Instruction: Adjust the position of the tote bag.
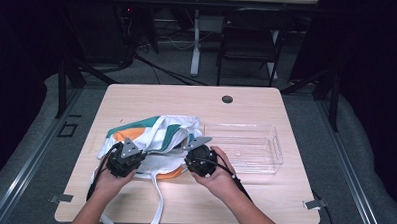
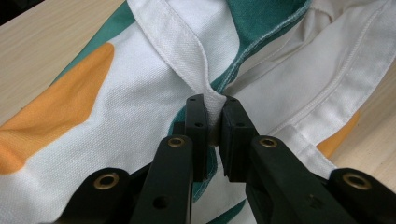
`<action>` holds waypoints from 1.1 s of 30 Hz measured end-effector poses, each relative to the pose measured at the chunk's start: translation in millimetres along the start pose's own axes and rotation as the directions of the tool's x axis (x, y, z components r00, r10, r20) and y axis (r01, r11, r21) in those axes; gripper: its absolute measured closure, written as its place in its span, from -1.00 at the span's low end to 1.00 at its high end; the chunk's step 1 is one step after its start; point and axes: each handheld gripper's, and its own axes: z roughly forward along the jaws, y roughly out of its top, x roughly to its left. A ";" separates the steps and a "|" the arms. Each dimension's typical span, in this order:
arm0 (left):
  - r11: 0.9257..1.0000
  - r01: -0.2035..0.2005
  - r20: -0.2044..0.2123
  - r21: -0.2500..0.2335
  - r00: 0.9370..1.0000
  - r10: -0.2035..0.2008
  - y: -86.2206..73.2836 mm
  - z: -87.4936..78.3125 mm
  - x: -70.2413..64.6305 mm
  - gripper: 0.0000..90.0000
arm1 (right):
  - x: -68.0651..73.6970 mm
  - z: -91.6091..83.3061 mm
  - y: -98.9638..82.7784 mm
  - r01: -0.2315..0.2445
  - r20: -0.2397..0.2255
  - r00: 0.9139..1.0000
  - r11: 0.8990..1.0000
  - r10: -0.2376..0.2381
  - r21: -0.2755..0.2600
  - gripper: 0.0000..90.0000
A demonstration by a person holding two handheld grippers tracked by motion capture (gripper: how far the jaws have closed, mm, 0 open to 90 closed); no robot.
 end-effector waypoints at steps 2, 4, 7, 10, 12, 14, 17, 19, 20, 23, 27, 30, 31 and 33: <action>1.000 0.004 0.003 0.003 1.000 -0.004 1.1 -0.5 -0.2 0.84 | -0.8 -0.9 0.7 -0.006 -0.007 1.000 1.000 0.006 0.002 0.76; 1.000 0.001 0.006 0.014 1.000 -0.001 2.7 -1.4 0.3 0.85 | -1.6 -1.5 1.1 -0.010 -0.014 1.000 1.000 0.010 0.002 0.81; 1.000 -0.001 0.016 0.030 1.000 0.000 6.8 -2.6 2.2 0.85 | -3.8 -1.9 1.6 -0.020 -0.030 0.999 1.000 0.020 0.004 0.87; 0.999 -0.008 0.026 0.046 1.000 0.007 12.4 -4.4 4.7 0.85 | -5.1 -2.1 1.9 -0.031 -0.036 0.999 1.000 0.031 0.000 0.90; 0.998 -0.014 0.023 0.054 1.000 0.012 14.5 -5.3 5.6 0.85 | -5.4 -2.1 1.9 -0.032 -0.038 0.999 0.999 0.032 -0.001 0.91; 0.998 -0.015 0.023 0.057 1.000 0.014 20.0 -8.6 8.8 0.85 | -5.6 -2.3 2.2 -0.040 -0.043 0.998 0.999 0.040 -0.002 0.96; 0.998 -0.015 0.022 0.056 1.000 0.013 23.9 -11.5 11.6 0.85 | -6.0 -2.1 2.2 -0.040 -0.047 0.998 0.999 0.039 -0.008 0.96; 0.998 -0.016 0.020 0.054 1.000 0.015 29.8 -15.9 16.2 0.85 | -5.3 -2.0 2.3 -0.039 -0.046 0.998 0.999 0.039 -0.017 0.88; 0.998 -0.021 0.017 0.057 1.000 0.020 32.0 -17.5 17.8 0.85 | -4.8 -2.8 2.5 -0.043 -0.046 0.998 0.999 0.042 -0.025 0.81; 0.998 -0.025 0.009 0.054 1.000 0.025 36.7 -20.7 20.4 0.85 | -4.0 -6.1 3.6 -0.041 -0.047 0.998 0.998 0.039 -0.038 0.76; 0.997 -0.040 -0.004 0.059 0.999 0.040 45.4 -26.3 25.1 0.85 | -3.6 -7.7 4.5 -0.047 -0.052 0.998 0.998 0.044 -0.048 0.73; 0.997 -0.041 -0.011 0.062 0.999 0.042 50.5 -28.8 28.8 0.85 | -4.0 -9.0 5.8 -0.050 -0.053 0.997 0.997 0.047 -0.057 0.69; 0.997 -0.042 -0.020 0.062 0.999 0.044 53.3 -30.0 31.9 0.85 | -3.9 -9.8 6.5 -0.049 -0.051 0.998 0.997 0.047 -0.056 0.68; 0.997 -0.043 -0.014 0.067 0.999 0.044 54.3 -30.6 33.2 0.85 | -4.2 -10.1 6.7 -0.046 -0.048 0.998 0.997 0.043 -0.057 0.67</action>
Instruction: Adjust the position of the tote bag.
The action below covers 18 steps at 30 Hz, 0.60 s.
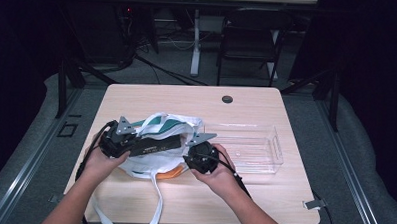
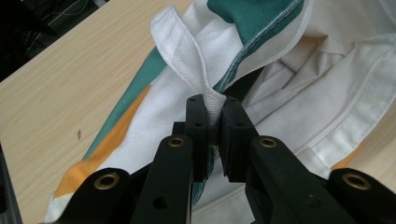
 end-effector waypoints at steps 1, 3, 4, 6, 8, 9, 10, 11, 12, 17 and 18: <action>1.000 -0.003 -0.004 0.000 1.000 0.003 1.4 -0.5 1.5 0.85 | -0.1 -0.1 0.2 0.001 -0.001 1.000 1.000 -0.001 0.000 0.66; 1.000 -0.004 -0.010 0.002 1.000 0.005 3.3 -1.2 2.7 0.85 | -0.4 -0.2 0.4 -0.002 0.005 1.000 1.000 0.002 -0.002 0.66; 1.000 -0.007 -0.009 0.005 1.000 0.007 4.1 -1.6 3.5 0.85 | -0.7 -0.3 0.3 -0.007 0.007 1.000 1.000 0.007 -0.009 0.63; 1.000 -0.014 -0.021 0.007 1.000 0.014 6.6 -2.7 5.0 0.85 | -2.2 -1.5 0.6 0.000 0.006 1.000 1.000 0.000 -0.003 0.60; 1.000 -0.019 -0.025 0.009 0.999 0.019 8.2 -3.7 6.0 0.85 | -3.0 -2.6 0.7 -0.008 0.004 1.000 1.000 0.008 -0.013 0.57; 1.000 -0.019 -0.025 0.009 0.999 0.019 8.2 -3.7 6.0 0.85 | -3.3 -3.0 0.7 -0.009 0.004 1.000 1.000 0.009 -0.018 0.57; 1.000 -0.022 -0.032 0.009 0.999 0.022 9.5 -4.3 6.2 0.85 | -3.3 -3.0 0.7 -0.009 0.004 1.000 1.000 0.009 -0.018 0.57; 0.999 -0.031 -0.031 0.016 0.999 0.032 11.8 -5.5 7.1 0.85 | -4.6 -4.6 1.0 -0.013 0.003 1.000 1.000 0.013 -0.022 0.55; 0.999 -0.031 -0.031 0.016 0.999 0.032 11.8 -5.5 7.1 0.85 | -4.6 -4.6 1.0 -0.013 0.003 1.000 1.000 0.013 -0.022 0.55; 0.999 -0.045 -0.049 0.023 0.998 0.046 18.7 -7.9 10.0 0.85 | -10.0 -6.7 1.6 -0.032 0.007 0.999 0.999 0.032 -0.030 0.51; 0.999 -0.048 -0.050 0.024 0.998 0.049 19.5 -8.0 10.6 0.85 | -10.7 -6.9 1.5 -0.034 0.005 0.999 0.999 0.034 -0.030 0.50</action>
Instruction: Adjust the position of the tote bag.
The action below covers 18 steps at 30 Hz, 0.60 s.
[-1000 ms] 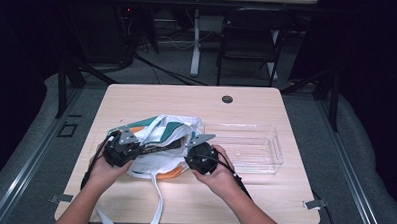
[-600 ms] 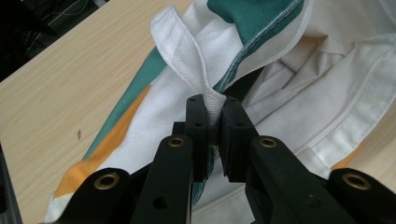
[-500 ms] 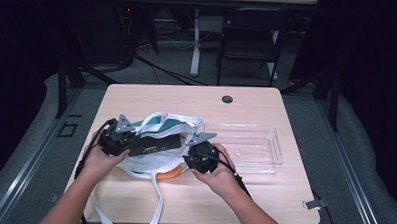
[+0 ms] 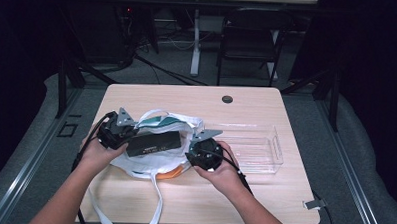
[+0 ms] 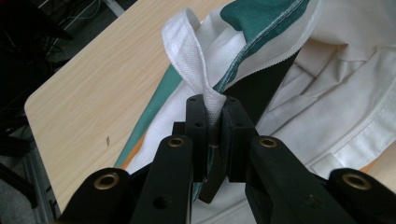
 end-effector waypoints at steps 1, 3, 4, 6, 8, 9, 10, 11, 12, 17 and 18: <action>1.000 -0.004 -0.002 0.003 1.000 0.004 1.1 -0.4 1.2 0.85 | -0.5 0.1 -0.1 0.000 0.000 1.000 1.000 0.000 -0.002 0.49; 1.000 -0.006 -0.007 0.007 1.000 0.006 2.9 -0.3 2.7 0.85 | -1.5 0.0 -0.1 -0.002 -0.002 1.000 1.000 0.002 -0.003 0.48; 1.000 -0.008 -0.012 0.005 1.000 0.008 3.8 -0.3 3.4 0.85 | -1.7 -0.1 0.1 -0.003 -0.004 1.000 1.000 0.003 -0.004 0.46; 1.000 -0.013 -0.019 0.006 1.000 0.014 6.0 -0.8 4.8 0.85 | -1.9 -0.2 0.6 -0.005 -0.001 1.000 1.000 0.005 -0.001 0.44; 1.000 -0.016 -0.022 0.008 1.000 0.016 7.1 -1.0 5.5 0.85 | -2.1 -0.1 0.8 -0.006 -0.001 1.000 1.000 0.006 -0.001 0.43; 1.000 -0.019 -0.022 0.014 1.000 0.019 8.3 -1.5 6.5 0.85 | -3.1 0.2 2.0 -0.008 -0.005 1.000 1.000 0.008 0.003 0.39; 1.000 -0.017 -0.025 0.014 1.000 0.018 9.9 -1.5 8.4 0.85 | -3.8 0.2 2.7 -0.011 -0.009 1.000 1.000 0.011 0.008 0.38; 1.000 -0.019 -0.029 0.016 0.999 0.020 10.6 -1.3 9.2 0.85 | -4.8 -0.2 3.8 -0.010 -0.014 1.000 1.000 0.010 0.018 0.38; 1.000 -0.018 -0.029 0.017 0.999 0.019 11.3 -1.1 10.0 0.85 | -5.5 -0.1 4.4 -0.017 -0.019 1.000 1.000 0.017 0.012 0.36; 1.000 -0.013 -0.032 0.023 0.999 0.014 15.1 -0.3 14.2 0.85 | -8.2 -4.4 10.7 -0.008 -0.018 1.000 1.000 0.008 0.022 0.35; 0.999 -0.019 -0.034 0.032 0.999 0.020 16.3 -0.6 15.3 0.85 | -8.6 -5.3 12.4 -0.004 -0.016 1.000 1.000 0.005 0.022 0.34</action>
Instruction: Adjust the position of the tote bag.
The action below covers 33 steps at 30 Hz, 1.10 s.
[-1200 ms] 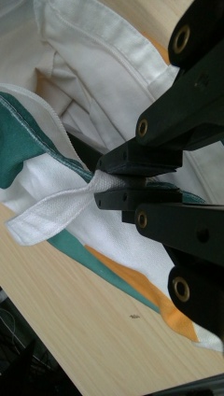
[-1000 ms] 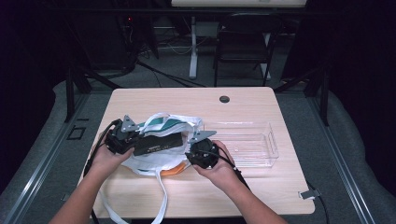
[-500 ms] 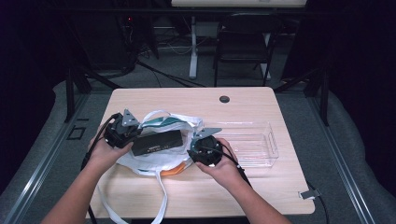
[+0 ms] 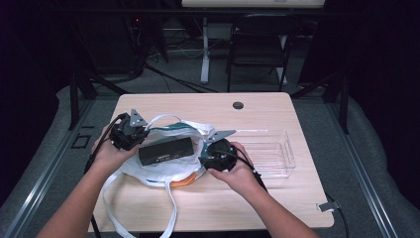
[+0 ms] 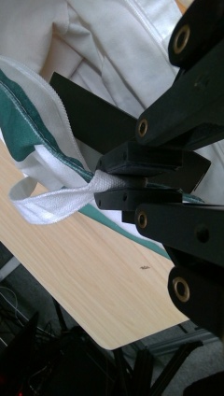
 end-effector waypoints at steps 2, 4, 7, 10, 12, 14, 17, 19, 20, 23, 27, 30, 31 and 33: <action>1.000 -0.001 -0.004 0.001 1.000 0.001 1.8 0.5 1.0 0.85 | -1.0 -1.2 3.4 0.009 -0.005 1.000 1.000 -0.009 -0.002 0.31; 1.000 -0.013 -0.018 0.011 1.000 0.013 3.9 1.3 2.3 0.85 | -2.1 -2.2 7.2 0.035 -0.006 0.999 0.999 -0.035 -0.004 0.25; 1.000 -0.010 -0.024 0.014 1.000 0.010 6.4 1.4 5.2 0.85 | -3.8 -3.2 12.7 0.055 0.013 0.998 0.998 -0.055 -0.004 0.24; 1.000 -0.008 -0.023 0.016 1.000 0.009 8.2 1.6 7.1 0.85 | -6.7 -5.7 18.1 0.062 0.023 0.998 0.998 -0.062 -0.006 0.23; 1.000 -0.011 -0.023 0.018 1.000 0.012 9.0 2.1 7.6 0.85 | -8.0 -8.2 22.9 0.064 0.033 0.997 0.998 -0.063 -0.011 0.22; 1.000 -0.010 -0.022 0.019 1.000 0.010 9.2 2.3 7.8 0.85 | -9.0 -10.5 26.9 0.075 0.043 0.996 0.997 -0.074 -0.016 0.19; 1.000 -0.006 -0.020 0.023 1.000 0.006 9.6 2.9 8.5 0.85 | -10.0 -12.3 30.7 0.075 0.047 0.996 0.997 -0.074 -0.021 0.19; 1.000 -0.003 -0.018 0.024 1.000 0.004 9.9 3.2 9.4 0.85 | -11.1 -12.6 37.1 0.072 0.046 0.996 0.997 -0.071 -0.018 0.19; 1.000 -0.002 -0.016 0.023 1.000 0.002 10.1 3.5 9.9 0.85 | -11.2 -12.2 39.4 0.075 0.050 0.996 0.997 -0.074 -0.019 0.19; 1.000 0.003 -0.012 0.026 1.000 -0.003 10.5 4.0 11.0 0.85 | -11.5 -12.2 47.0 0.092 0.057 0.994 0.996 -0.091 -0.009 0.19; 1.000 0.003 -0.013 0.028 1.000 -0.003 12.4 3.8 11.9 0.85 | -12.1 -10.3 57.3 0.094 0.069 0.993 0.995 -0.093 -0.013 0.19; 1.000 0.003 -0.013 0.031 1.000 -0.002 13.5 3.5 11.7 0.85 | -12.1 -4.9 64.3 0.097 0.077 0.992 0.995 -0.096 0.001 0.20; 0.999 0.000 -0.014 0.032 1.000 0.000 13.9 3.4 11.5 0.85 | -11.6 -2.5 66.0 0.098 0.081 0.992 0.995 -0.098 0.003 0.20; 0.999 -0.008 -0.020 0.035 1.000 0.009 14.9 3.8 11.3 0.85 | -10.9 1.3 69.0 0.115 0.094 0.989 0.993 -0.117 0.027 0.21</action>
